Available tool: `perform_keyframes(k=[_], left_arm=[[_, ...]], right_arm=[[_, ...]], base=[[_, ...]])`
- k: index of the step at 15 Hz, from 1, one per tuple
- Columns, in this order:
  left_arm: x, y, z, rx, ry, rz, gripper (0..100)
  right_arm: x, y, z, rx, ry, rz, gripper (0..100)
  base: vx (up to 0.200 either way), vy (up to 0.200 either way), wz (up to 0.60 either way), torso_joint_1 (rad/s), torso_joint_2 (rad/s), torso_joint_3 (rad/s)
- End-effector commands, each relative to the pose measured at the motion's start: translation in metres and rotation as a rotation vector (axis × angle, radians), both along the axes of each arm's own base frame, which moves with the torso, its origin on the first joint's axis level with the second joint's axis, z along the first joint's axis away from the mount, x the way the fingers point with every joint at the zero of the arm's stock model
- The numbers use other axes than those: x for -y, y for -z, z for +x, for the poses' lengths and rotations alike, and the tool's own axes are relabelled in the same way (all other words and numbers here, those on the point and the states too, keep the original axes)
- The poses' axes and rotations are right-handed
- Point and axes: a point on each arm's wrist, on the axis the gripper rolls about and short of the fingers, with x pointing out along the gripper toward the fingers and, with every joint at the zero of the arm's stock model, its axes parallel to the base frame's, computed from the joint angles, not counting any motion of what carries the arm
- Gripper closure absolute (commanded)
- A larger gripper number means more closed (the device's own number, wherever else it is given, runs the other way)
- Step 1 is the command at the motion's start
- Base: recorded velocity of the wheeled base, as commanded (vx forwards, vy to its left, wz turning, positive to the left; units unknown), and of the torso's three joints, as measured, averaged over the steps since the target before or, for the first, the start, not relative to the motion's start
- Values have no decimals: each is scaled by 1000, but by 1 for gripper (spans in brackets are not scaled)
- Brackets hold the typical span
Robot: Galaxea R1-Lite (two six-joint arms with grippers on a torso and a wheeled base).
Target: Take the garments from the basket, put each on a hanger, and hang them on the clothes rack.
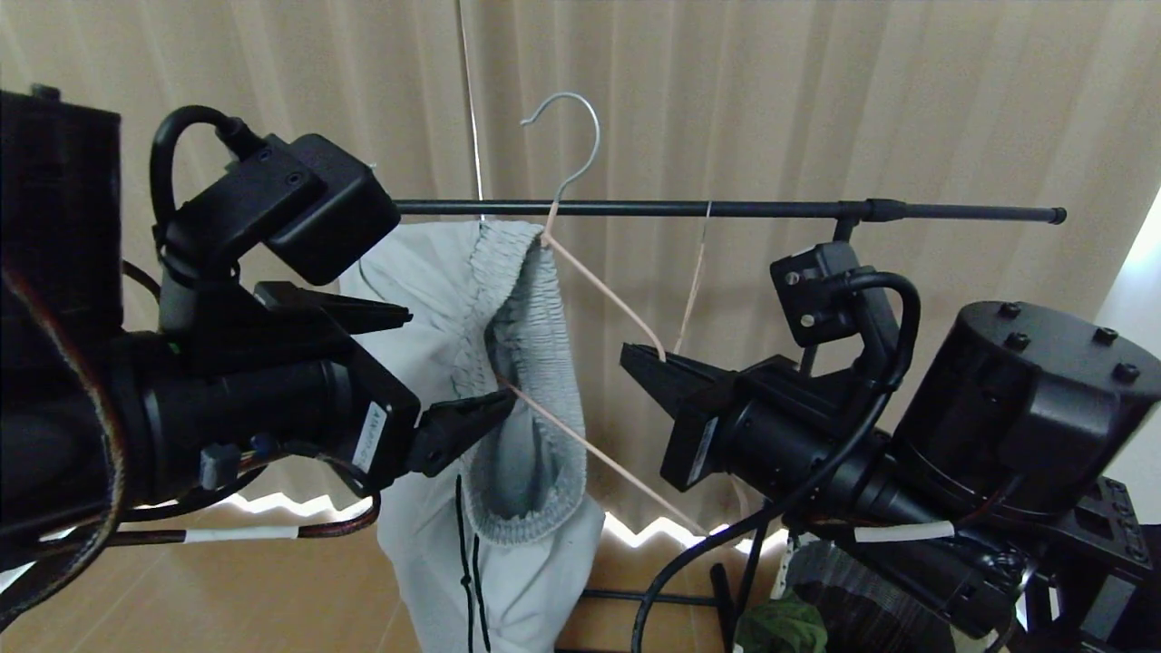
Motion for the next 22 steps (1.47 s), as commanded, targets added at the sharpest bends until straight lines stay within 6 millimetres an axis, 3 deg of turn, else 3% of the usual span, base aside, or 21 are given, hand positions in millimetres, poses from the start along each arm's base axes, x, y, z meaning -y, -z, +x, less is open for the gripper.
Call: perform_keyframes(k=[1, 6, 11, 16, 22], left_arm=[[-12, -1, -11, 23, 1, 3, 0], [-37, -1, -22, 95, -36, 56, 0], [-48, 8, -11, 176, -41, 77, 0], [-60, 9, -3, 199, 12, 125, 0], [-55, 14, 3, 242, 163, 223, 0]], right_arm=[[7, -6, 2, 20, 19, 8, 100], [37, -3, 10, 34, 81, -43, 100], [62, 2, 3, 36, 47, -82, 100], [69, 10, -4, 21, -16, -103, 100], [66, 12, -4, 19, -113, -103, 100]], base=[[0, 0, 0, 0, 0, 0], [0, 0, 0, 0, 0, 0], [0, 0, 0, 0, 0, 0], [0, 0, 0, 0, 0, 0], [0, 0, 0, 0, 0, 0]])
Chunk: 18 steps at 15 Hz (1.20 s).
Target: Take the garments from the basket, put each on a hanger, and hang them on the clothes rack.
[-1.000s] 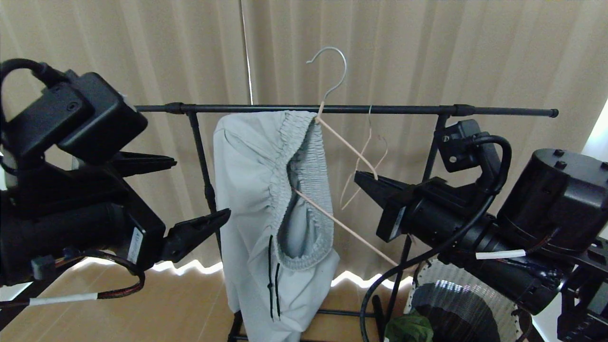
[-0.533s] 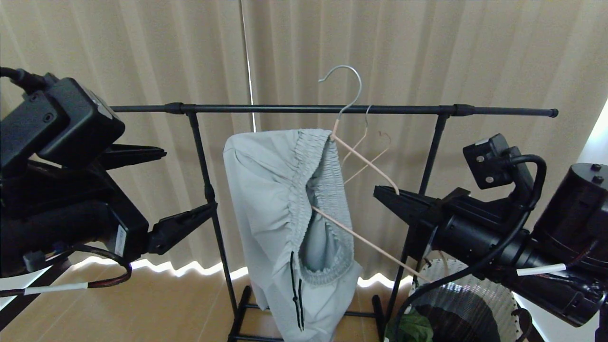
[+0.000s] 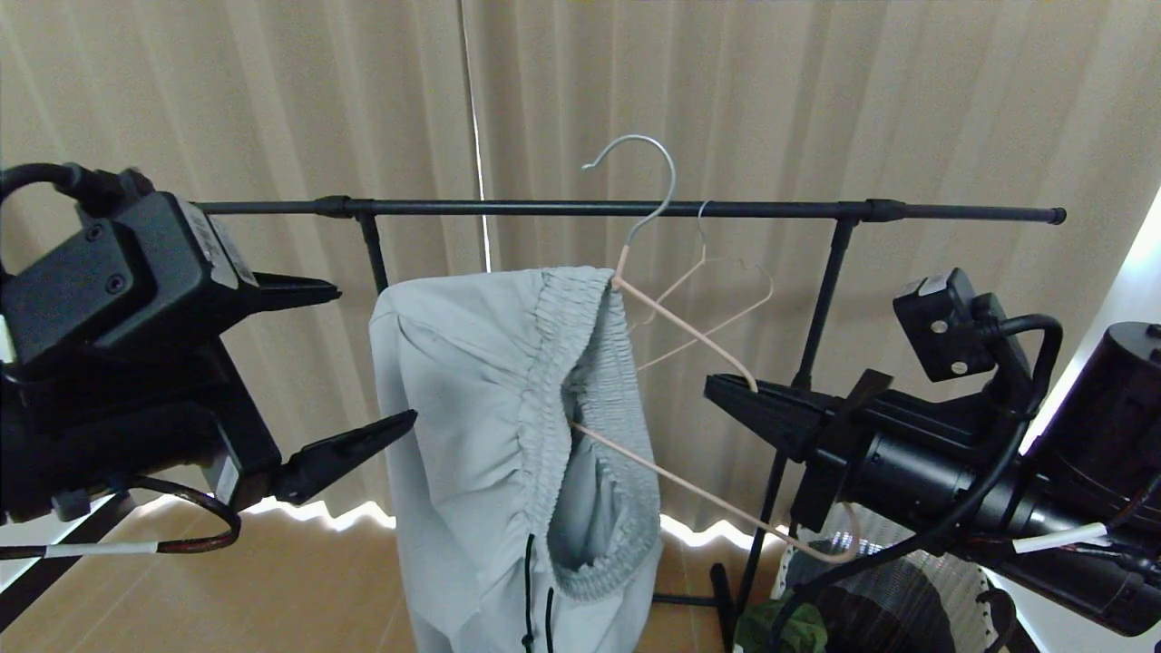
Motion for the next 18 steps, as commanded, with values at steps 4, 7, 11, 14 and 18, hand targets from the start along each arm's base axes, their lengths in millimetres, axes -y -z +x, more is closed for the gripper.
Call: perform_keyframes(k=[4, 7, 11, 14, 18], left_arm=[[8, 6, 13, 8, 69, 72, 0], [16, -2, 30, 49, 66, 55, 0], [25, 1, 45, 64, 73, 46, 0], [25, 2, 44, 60, 110, 36, 0], [24, 4, 42, 53, 129, 33, 0]], right_arm=[[-2, 2, 0, -3, -24, -2, 100], [-2, 1, -2, 17, -91, -11, 100], [-2, 1, -5, 47, -187, -32, 100], [-2, 0, -8, 66, -238, -39, 100], [3, -2, -16, 77, -295, -32, 100]], base=[[0, 0, 0, 0, 0, 0], [0, 0, 0, 0, 0, 0], [0, 0, 0, 0, 0, 0], [0, 0, 0, 0, 0, 0], [0, 0, 0, 0, 0, 0]])
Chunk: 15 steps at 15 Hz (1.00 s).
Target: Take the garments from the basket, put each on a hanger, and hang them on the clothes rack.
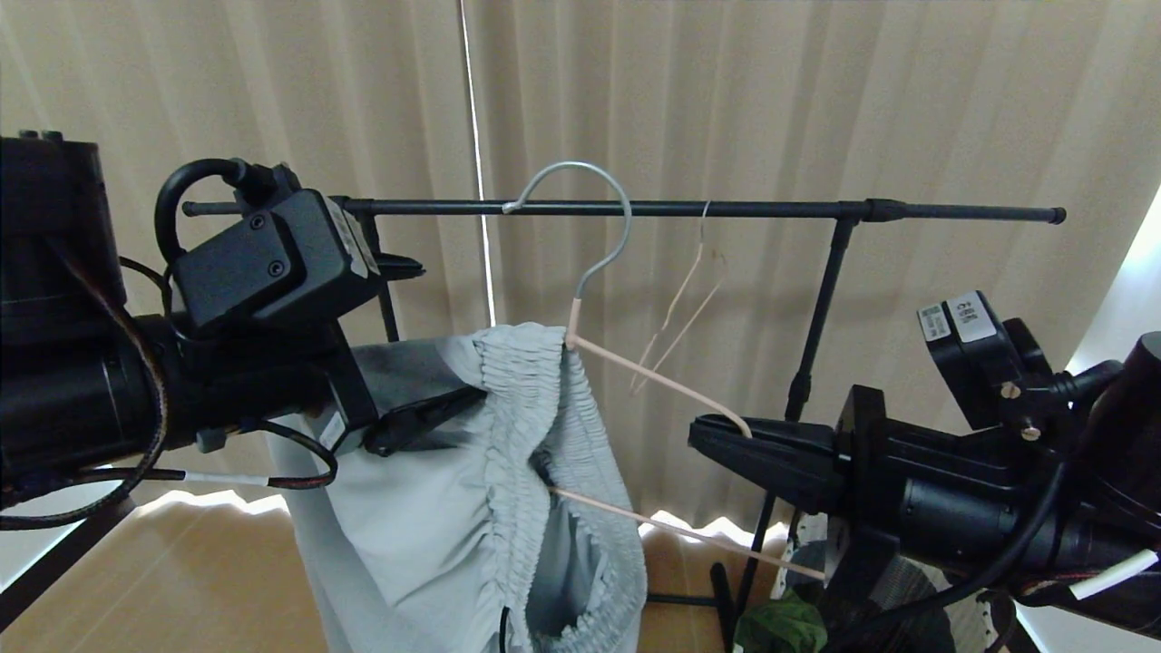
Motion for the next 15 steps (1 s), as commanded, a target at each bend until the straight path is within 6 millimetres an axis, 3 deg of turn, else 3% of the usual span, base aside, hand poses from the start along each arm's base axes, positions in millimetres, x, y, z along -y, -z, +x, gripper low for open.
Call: perform_keyframes(k=[1, 3, 4, 15], left_arm=[[0, 1, 0, -3, 0, 1, 0], [0, 2, 0, -6, 2, 5, 0], [0, 2, -1, -6, 2, 5, 100], [-5, 4, -8, -6, -6, 2, 100]], right_arm=[[3, -3, -4, 10, -5, 9, 100], [3, -3, -4, 12, -5, 8, 100], [3, -3, -4, 13, -5, 7, 100], [4, -7, -4, 30, -1, 18, 100]], base=[[0, 0, 0, 0, 0, 0], [0, 0, 0, 0, 0, 0], [0, 0, 0, 0, 0, 0], [0, 0, 0, 0, 0, 0]])
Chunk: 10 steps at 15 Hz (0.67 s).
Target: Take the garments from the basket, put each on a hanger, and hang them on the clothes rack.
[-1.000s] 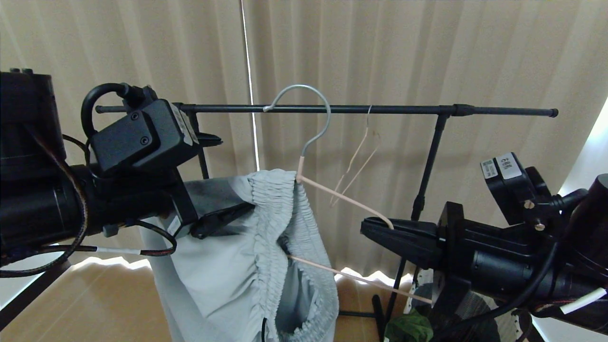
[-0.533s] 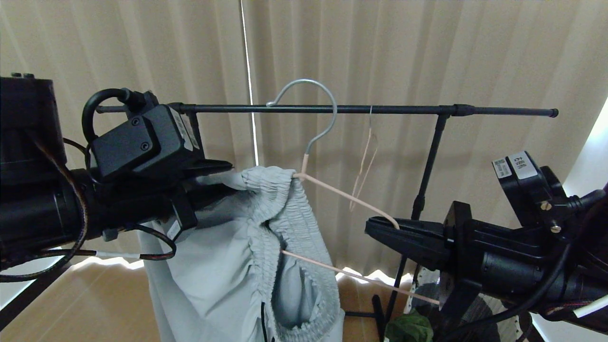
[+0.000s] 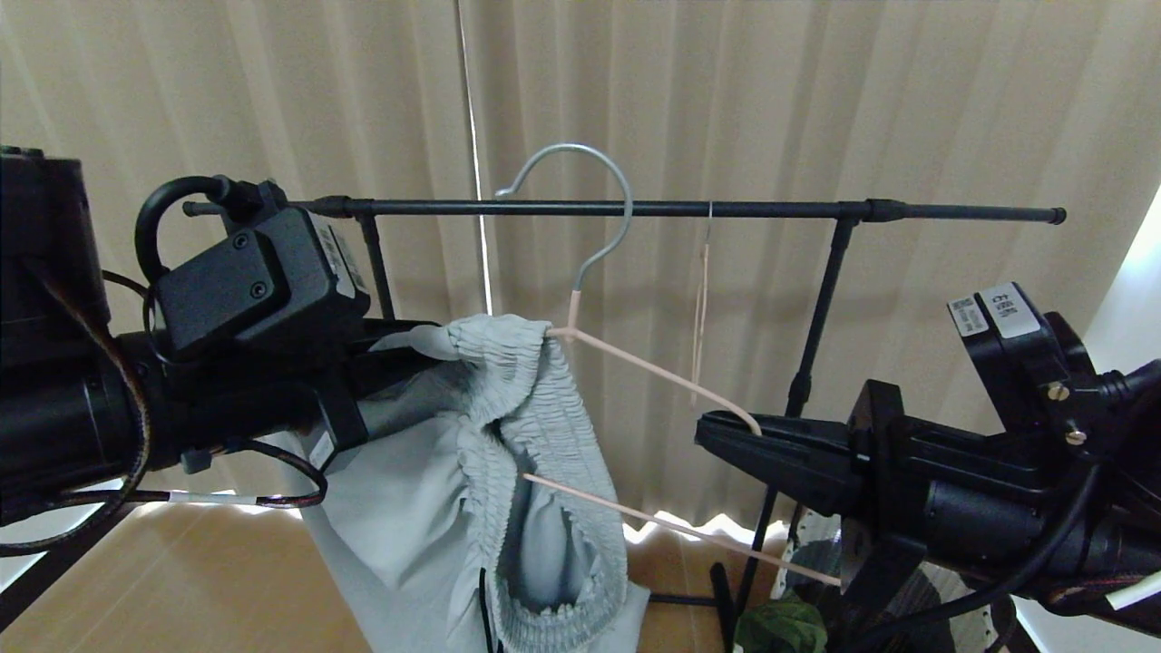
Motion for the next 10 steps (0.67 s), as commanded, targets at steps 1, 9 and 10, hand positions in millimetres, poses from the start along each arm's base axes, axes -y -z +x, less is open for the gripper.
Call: perform_keyframes(k=[1, 9, 10], left_arm=[[-2, -2, -2, 8, -8, -4, 100], [-23, -1, 3, 18, -207, 17, 100], [-26, -1, 4, 15, -310, 23, 100]], right_arm=[[0, 0, 0, 2, 3, 2, 100], [14, -4, 7, 52, 95, -11, 0], [15, -2, 8, 59, 123, -26, 0]], base=[[0, 0, 0, 0, 0, 0], [0, 0, 0, 0, 0, 0], [0, 0, 0, 0, 0, 0]])
